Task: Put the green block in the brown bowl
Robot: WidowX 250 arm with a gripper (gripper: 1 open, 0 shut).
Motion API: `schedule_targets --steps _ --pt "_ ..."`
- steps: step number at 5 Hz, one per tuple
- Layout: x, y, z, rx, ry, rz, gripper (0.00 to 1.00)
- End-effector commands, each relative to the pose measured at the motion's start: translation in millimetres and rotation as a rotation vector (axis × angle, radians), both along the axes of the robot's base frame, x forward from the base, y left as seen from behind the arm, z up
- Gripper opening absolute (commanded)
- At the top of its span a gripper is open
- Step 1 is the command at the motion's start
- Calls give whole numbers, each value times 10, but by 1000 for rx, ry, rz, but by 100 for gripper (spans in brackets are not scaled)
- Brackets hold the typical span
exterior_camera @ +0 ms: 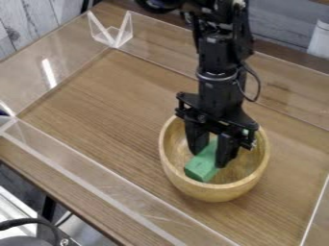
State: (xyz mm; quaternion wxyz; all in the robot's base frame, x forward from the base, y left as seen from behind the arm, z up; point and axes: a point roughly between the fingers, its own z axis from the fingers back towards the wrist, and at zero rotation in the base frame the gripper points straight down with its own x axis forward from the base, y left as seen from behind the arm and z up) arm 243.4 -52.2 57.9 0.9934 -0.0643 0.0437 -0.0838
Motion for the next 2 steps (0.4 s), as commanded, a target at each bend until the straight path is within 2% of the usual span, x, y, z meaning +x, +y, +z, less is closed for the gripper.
schedule_targets --steps 1,2 --pt "93 15 140 -12 -55 5 0" --pt "95 22 154 -16 -55 7 0"
